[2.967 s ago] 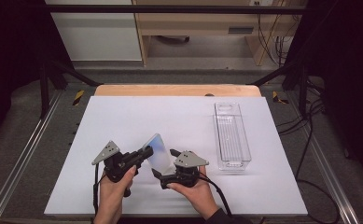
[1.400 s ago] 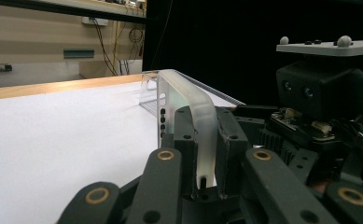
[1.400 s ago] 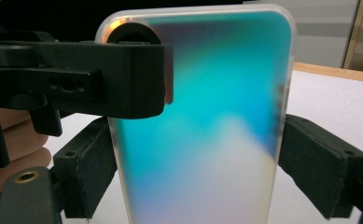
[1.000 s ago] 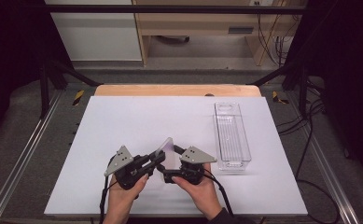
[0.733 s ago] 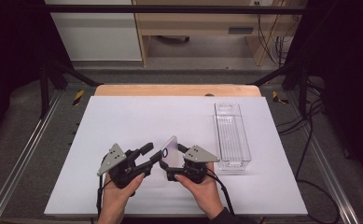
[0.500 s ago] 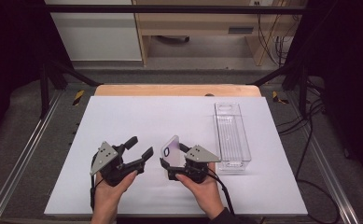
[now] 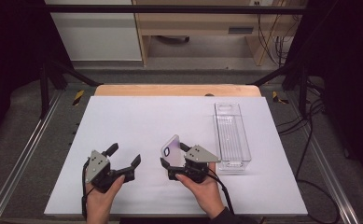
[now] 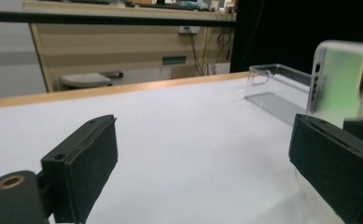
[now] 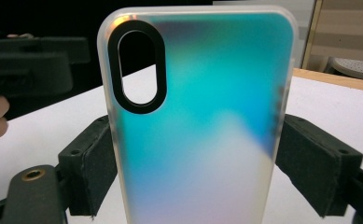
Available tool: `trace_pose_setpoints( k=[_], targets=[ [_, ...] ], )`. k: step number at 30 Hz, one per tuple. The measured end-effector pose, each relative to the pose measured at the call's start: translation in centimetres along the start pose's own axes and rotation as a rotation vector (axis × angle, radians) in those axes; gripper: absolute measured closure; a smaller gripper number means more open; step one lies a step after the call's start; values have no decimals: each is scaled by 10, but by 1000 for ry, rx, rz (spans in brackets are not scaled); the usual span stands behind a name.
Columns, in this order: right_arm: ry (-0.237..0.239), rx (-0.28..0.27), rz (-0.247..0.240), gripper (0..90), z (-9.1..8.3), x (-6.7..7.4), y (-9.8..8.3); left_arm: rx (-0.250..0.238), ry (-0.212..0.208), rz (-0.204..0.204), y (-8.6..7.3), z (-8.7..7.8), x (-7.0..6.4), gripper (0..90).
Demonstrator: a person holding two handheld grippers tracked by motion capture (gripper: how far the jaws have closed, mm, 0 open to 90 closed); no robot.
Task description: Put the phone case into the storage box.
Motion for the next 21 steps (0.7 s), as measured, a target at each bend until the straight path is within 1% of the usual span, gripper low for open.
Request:
trace_pose_setpoints(
  k=[2, 3, 4, 5, 6, 7, 8, 9, 10, 11, 12, 13, 15, 17, 19, 20, 21],
  targets=[
    [-4, -4, 2, 177, 0, 0, 2, 4, 15, 5, -9, -8, 5, 64],
    [-12, -6, 1, 177, 0, 0, 3, 9, 31, 11, -15, -12, 10, 56],
    [-12, -6, 1, 177, 0, 0, 3, 9, 31, 11, -15, -12, 10, 54],
    [-24, 0, 7, 178, 1, -2, 7, 11, 44, 11, -19, -14, 16, 48],
    [-24, 0, 7, 178, 1, -2, 7, 11, 44, 11, -19, -14, 16, 47],
    [-26, 1, 7, 178, 1, -3, 8, 9, 53, 7, -19, -14, 19, 47],
    [-27, 3, 1, 178, 0, -3, 11, 7, 59, 5, -19, -14, 22, 47],
    [-31, 10, -16, 178, -1, -3, 18, 2, 66, 2, -19, -14, 25, 47],
    [-31, 10, -16, 178, -1, -3, 18, 4, 69, 0, -20, -14, 27, 47],
    [-40, 18, -24, 178, -3, -4, 25, 1, 72, -8, -20, -14, 30, 45],
    [-40, 18, -24, 178, -3, -4, 25, 3, 75, -7, -21, -14, 32, 45],
    [-39, 21, -27, 178, -4, -5, 28, 7, 84, -17, -22, -14, 36, 44],
    [-36, 34, -21, 178, -5, -7, 36, -3, 89, -42, -22, -15, 40, 44],
    [-36, 41, -22, 178, -6, -10, 41, 3, 95, -45, -24, -16, 43, 44],
    [-38, 44, -13, 178, -7, -14, 47, 9, 91, -51, -25, -15, 45, 44],
    [-40, 45, -4, 178, -7, -16, 50, 8, 95, -58, -26, -15, 47, 45],
    [-44, 44, 11, 179, -8, -21, 57, 4, 100, -67, -26, -16, 49, 45]
  ],
)
Point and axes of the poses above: each handheld gripper's, and its own axes: z roughly forward along the jaws, y roughly out of its top, x roughly to its left, the point moved 6 cm from there along z, roughly forward along the jaws, and after that the axes turned 5 degrees about x, right-handed, at the moved point
